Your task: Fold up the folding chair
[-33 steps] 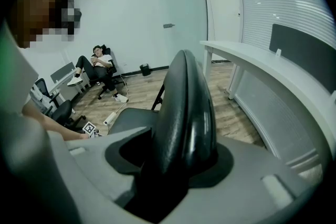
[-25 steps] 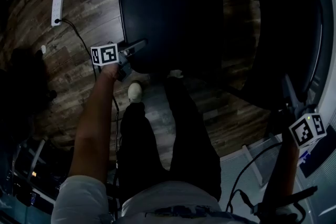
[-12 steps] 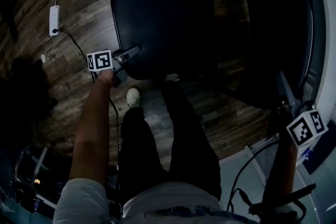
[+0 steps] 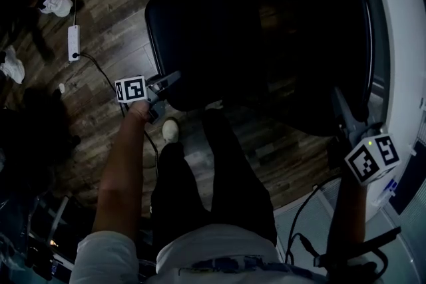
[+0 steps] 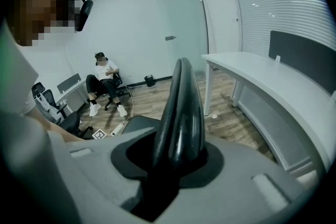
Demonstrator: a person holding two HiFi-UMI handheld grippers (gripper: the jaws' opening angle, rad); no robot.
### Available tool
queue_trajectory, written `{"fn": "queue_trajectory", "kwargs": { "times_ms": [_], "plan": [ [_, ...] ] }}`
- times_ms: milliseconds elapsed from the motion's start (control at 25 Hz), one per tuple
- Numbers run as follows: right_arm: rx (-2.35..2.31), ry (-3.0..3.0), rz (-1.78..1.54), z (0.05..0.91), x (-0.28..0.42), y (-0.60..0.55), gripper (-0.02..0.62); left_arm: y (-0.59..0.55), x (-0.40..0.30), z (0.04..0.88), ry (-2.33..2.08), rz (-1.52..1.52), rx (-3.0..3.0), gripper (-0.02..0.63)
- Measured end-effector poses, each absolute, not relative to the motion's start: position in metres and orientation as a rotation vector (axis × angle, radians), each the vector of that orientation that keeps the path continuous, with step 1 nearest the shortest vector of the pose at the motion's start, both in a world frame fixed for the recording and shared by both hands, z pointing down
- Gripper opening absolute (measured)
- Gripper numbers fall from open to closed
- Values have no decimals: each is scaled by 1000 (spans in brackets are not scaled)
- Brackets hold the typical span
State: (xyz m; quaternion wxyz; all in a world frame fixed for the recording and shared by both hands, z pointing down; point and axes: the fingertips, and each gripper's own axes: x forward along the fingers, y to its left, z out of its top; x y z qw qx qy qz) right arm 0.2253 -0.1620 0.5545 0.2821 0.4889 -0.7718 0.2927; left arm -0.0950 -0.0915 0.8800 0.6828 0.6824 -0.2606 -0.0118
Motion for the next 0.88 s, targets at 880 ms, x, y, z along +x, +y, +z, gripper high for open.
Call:
{"fn": "queue_trajectory", "kwargs": {
  "times_ms": [880],
  "plan": [
    [1313, -2094, 696, 498, 222, -159, 78, -109, -8, 774, -602, 90, 1520, 173]
  ]
}}
